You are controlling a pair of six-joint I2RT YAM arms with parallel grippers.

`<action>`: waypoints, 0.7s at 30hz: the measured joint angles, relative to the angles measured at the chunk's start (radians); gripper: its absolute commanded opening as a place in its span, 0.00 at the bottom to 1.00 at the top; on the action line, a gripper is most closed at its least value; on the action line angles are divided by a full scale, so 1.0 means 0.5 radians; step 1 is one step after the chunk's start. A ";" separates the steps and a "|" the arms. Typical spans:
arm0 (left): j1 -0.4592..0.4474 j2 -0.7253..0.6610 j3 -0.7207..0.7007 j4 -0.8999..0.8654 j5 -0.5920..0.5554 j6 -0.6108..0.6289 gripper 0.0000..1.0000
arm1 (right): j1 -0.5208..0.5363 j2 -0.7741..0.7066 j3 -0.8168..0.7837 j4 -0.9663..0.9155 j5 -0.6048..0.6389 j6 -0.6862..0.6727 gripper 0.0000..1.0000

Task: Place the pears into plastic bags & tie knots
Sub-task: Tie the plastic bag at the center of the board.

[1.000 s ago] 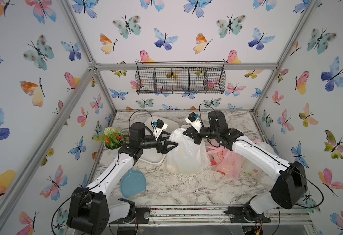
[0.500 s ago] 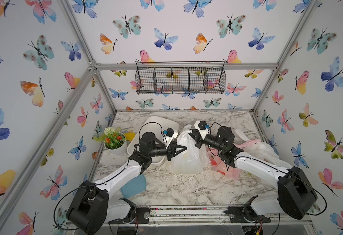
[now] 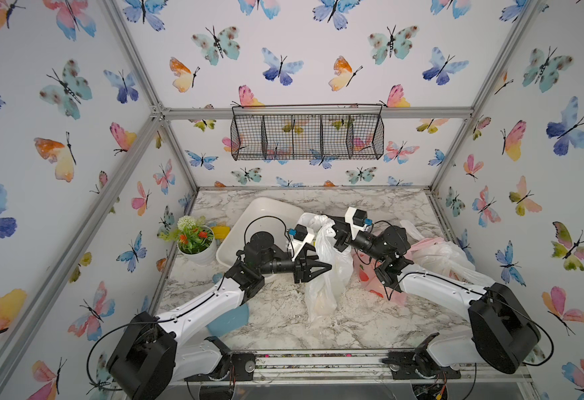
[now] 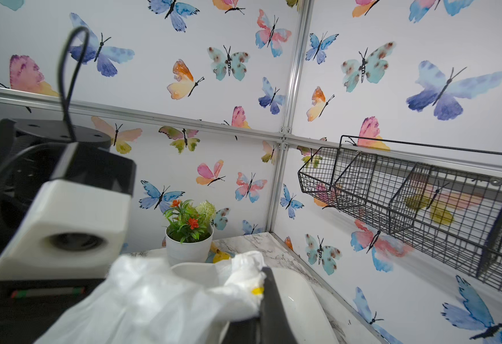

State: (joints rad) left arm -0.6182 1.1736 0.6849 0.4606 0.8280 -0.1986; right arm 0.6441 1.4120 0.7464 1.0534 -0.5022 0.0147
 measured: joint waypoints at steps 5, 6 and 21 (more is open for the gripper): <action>0.225 -0.290 -0.025 -0.111 0.007 -0.014 0.61 | -0.007 0.000 -0.021 0.036 -0.105 0.063 0.03; 0.237 -0.320 -0.019 -0.110 0.006 -0.016 0.61 | -0.008 0.000 -0.021 0.046 -0.123 0.077 0.03; 0.064 0.302 0.025 0.552 -0.288 -0.212 0.54 | -0.011 0.146 -0.009 0.301 -0.295 0.450 0.03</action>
State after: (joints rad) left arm -0.5861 1.3247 0.6975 0.7368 0.6838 -0.3046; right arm 0.6388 1.4853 0.7418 1.2041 -0.6498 0.2398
